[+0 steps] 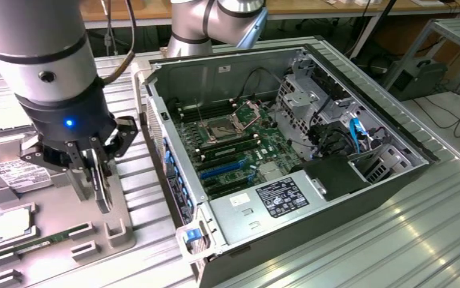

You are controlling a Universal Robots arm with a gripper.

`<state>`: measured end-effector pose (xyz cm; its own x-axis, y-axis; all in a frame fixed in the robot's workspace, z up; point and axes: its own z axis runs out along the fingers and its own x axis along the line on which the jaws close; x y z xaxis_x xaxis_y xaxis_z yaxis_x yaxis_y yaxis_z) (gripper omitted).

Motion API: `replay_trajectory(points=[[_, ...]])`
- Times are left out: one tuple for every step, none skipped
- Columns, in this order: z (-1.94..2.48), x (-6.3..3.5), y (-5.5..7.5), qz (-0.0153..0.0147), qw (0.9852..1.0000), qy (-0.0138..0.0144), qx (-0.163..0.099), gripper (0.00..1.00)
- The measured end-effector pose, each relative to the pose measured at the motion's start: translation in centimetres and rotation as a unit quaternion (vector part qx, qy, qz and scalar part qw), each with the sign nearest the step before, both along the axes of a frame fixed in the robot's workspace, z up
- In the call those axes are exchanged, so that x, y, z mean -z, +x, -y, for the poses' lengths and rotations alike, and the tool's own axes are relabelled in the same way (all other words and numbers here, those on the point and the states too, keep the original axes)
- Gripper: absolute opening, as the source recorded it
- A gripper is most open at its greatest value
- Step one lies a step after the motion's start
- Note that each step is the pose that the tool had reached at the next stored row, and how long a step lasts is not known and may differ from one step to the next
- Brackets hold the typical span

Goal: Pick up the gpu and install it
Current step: 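Pick up the gpu and move the gpu toward the slot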

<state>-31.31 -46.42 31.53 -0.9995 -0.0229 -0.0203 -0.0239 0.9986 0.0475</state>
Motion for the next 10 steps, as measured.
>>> replay_trajectory(points=[[0.00, -0.46, 0.0, 0.0000, 1.0000, 0.0001, 0.000, 0.28], [0.00, -0.74, 0.0, 0.0000, 1.0000, 0.0002, 0.000, 0.28], [0.00, -1.02, 0.0, 0.0000, 1.0000, 0.0004, 0.000, 0.28], [0.00, -1.37, 0.0, 0.0000, 1.0000, 0.0006, 0.000, 0.28], [0.00, -1.75, 0.0, 0.0000, 1.0000, 0.0007, 0.000, 0.28], [0.00, -2.14, 0.0, 0.0000, 1.0000, 0.0008, 0.000, 0.28], [0.00, -2.59, 0.0, 0.0000, 1.0000, 0.0008, 0.000, 0.28], [0.00, -3.02, 0.0, 0.0000, 1.0000, 0.0010, 0.000, 0.28], [0.00, -3.51, 0.0, 0.0000, 1.0000, 0.0011, 0.000, 0.28], [0.00, -4.05, 0.0, 0.0001, 1.0000, 0.0016, 0.000, 0.28]])
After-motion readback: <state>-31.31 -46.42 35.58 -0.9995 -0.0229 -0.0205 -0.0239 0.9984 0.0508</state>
